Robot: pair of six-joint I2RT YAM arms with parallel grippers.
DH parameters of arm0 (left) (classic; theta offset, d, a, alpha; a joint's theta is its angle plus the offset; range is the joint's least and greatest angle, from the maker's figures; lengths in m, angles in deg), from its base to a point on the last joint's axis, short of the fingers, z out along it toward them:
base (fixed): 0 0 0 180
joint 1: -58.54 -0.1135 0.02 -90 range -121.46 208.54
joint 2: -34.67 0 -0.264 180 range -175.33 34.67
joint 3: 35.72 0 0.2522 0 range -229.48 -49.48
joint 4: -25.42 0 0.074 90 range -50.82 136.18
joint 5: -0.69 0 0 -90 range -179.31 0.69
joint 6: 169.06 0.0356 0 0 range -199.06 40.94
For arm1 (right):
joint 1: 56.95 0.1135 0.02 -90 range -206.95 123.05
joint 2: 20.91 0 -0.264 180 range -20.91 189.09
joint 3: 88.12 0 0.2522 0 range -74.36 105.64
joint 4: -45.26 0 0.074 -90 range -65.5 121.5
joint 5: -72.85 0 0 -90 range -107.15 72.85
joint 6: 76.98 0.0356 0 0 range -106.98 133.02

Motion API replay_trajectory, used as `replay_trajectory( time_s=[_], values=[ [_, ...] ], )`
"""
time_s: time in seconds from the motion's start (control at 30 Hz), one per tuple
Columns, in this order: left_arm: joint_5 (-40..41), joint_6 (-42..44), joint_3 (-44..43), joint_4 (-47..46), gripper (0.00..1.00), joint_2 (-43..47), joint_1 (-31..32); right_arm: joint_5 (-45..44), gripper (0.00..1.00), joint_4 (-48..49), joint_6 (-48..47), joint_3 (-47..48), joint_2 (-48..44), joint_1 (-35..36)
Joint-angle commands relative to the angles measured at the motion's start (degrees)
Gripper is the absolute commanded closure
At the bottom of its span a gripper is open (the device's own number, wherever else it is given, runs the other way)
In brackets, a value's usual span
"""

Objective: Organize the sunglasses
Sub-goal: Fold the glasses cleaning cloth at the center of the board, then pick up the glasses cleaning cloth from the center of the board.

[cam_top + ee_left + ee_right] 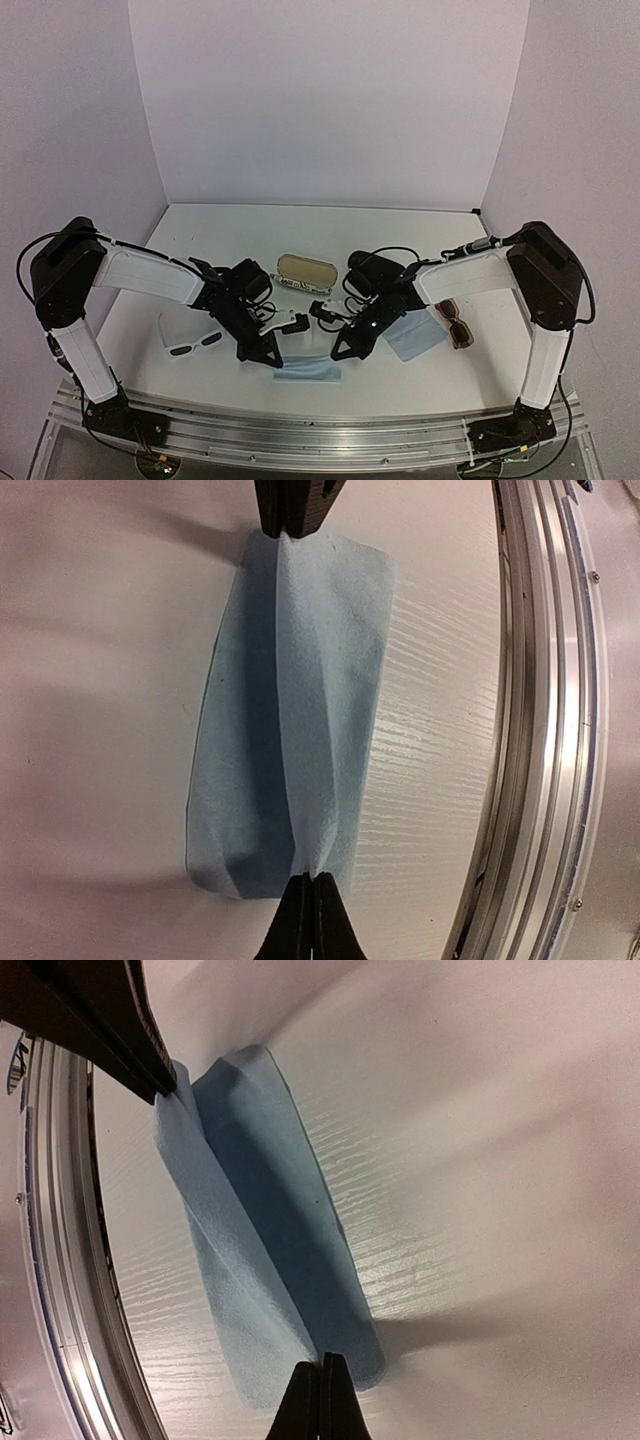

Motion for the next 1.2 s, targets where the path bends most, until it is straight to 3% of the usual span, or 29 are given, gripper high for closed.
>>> replay_trajectory(
  time_s=[0.0, 0.13, 0.3, 0.4, 0.6, 0.73, 0.8, 0.9, 1.17],
  values=[
    [0.81, -0.29, -1.77, 0.07, 1.0, -0.23, -0.46, -1.05, 0.99, -1.35, -0.03, 2.01, 0.77, -0.32],
    [2.39, -0.79, -2.06, -0.79, 0.95, -0.22, -0.46, -2.35, 0.97, -1.42, 1.22, 2.58, 1.52, -0.32],
    [4.51, -1.2, -1.63, -1.58, 0.71, 0.24, -0.47, -2.72, 0.89, -1.55, 1.78, 2.54, 1.77, -0.35],
    [5.01, -1.28, -1.84, -1.99, 0.63, 0.85, -0.46, -3.57, 0.89, -1.59, 1.92, 2.51, 1.27, -0.35],
    [9.22, -1.29, -2.5, -3.64, 0.62, 1.49, -0.64, -5.54, 0.9, -1.93, 2.23, 1.28, -1.27, -0.33],
    [6.74, 2.45, -1.74, -4.83, 0.61, 6.04, -0.6, -7.31, 0.77, -0.24, -0.22, -1.65, -6.95, -0.02],
    [3.85, 6.1, 1.34, -6.77, 0.59, 9.79, -0.12, -7.9, 0.64, 3.98, -4.59, -5.44, -11.5, 1.42],
    [3.24, 13.22, 7.0, -8.35, 0.57, 13.15, 2.85, -7.22, 0.57, 11.31, -11.17, -11.66, -16.32, 3.71],
    [6.1, 20.43, 14.36, -15.14, 0.55, 14.45, 5.97, -9.47, 0.6, 13.74, -19.58, -12.29, -11.2, 7.8]
  ],
)
